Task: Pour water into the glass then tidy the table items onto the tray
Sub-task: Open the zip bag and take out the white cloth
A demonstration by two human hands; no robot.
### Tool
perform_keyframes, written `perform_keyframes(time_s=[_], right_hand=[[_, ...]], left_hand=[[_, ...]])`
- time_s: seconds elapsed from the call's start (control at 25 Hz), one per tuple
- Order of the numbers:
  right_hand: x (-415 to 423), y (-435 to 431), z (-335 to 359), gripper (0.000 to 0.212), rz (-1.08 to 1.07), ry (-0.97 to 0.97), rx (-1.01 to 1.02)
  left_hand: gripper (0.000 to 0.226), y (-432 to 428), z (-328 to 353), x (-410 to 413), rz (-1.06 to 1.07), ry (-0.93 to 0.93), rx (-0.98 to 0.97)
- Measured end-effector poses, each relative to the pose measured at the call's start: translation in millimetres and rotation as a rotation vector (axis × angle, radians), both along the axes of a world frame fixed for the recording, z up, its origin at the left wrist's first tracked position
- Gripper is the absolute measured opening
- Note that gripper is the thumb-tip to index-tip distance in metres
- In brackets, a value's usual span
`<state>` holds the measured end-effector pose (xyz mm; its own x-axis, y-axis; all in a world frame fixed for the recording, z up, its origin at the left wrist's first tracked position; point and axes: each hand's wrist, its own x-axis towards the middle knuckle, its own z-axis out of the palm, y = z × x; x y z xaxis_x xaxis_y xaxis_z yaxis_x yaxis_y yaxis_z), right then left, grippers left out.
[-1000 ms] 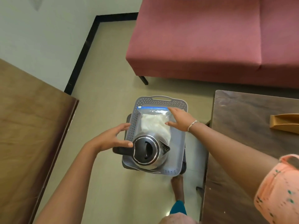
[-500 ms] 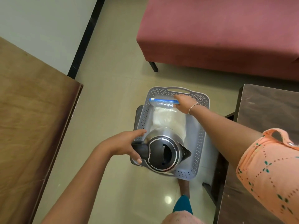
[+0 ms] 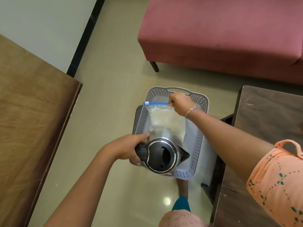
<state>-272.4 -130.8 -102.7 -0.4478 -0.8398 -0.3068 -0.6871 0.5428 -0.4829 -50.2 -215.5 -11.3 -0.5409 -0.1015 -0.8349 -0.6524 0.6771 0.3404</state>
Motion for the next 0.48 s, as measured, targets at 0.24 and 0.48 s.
perform_keyframes(time_s=[0.24, 0.48], right_hand=[[-6.8, 1.3, 60.2, 0.014, 0.071, 0.116, -0.163], [-10.0, 27.0, 106.8, 0.015, 0.123, 0.204, -0.221]], left_hand=[[0.090, 0.5, 7.3, -7.9, 0.006, -0.015, -0.032], [0.077, 8.4, 18.5, -9.4, -0.009, -0.010, -0.147]])
